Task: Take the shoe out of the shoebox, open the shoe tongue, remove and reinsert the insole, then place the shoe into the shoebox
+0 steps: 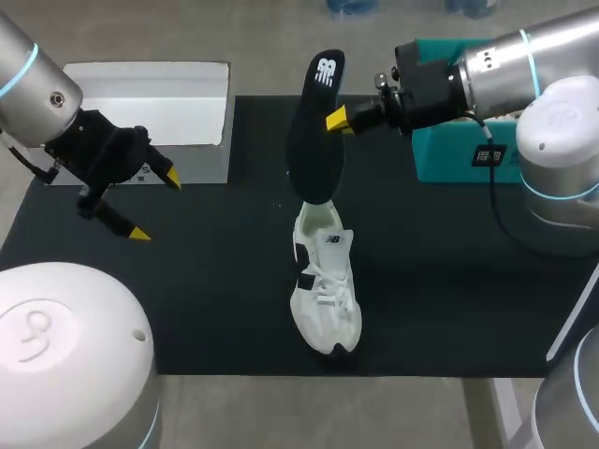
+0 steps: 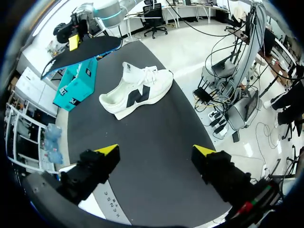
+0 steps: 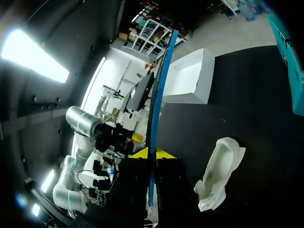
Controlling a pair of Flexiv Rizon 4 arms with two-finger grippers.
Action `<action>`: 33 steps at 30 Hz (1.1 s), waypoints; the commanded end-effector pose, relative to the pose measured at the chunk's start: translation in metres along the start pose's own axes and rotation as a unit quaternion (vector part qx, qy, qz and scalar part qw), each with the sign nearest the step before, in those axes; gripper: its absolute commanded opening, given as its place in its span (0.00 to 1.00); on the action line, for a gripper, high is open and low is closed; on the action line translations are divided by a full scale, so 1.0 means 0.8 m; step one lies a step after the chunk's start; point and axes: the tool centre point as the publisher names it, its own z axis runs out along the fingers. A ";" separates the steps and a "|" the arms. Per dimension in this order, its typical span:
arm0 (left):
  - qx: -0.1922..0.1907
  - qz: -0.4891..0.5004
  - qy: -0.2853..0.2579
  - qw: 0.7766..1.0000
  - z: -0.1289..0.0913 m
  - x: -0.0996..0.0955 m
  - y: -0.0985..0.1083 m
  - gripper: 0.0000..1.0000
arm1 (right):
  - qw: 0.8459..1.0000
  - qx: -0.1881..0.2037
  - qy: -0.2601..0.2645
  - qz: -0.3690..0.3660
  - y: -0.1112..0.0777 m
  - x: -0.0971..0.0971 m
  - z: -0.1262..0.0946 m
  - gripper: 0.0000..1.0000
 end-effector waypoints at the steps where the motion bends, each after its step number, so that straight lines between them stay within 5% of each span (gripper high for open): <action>1: -0.008 -0.005 0.005 1.000 0.002 -0.002 0.001 1.00 | 1.000 0.000 -0.001 0.000 0.000 0.000 0.001 0.00; 8: -0.008 -0.005 0.005 1.000 0.002 -0.002 0.001 1.00 | 1.000 0.002 -0.004 0.000 0.001 -0.003 0.000 0.00; 21: -0.008 -0.005 0.005 1.000 0.002 -0.002 0.001 1.00 | 0.999 -0.001 -0.030 -0.029 0.048 -0.070 0.001 0.00; 33: -0.008 -0.005 0.005 1.000 0.002 -0.002 0.001 1.00 | 0.997 -0.004 -0.044 -0.059 0.029 -0.111 0.032 0.00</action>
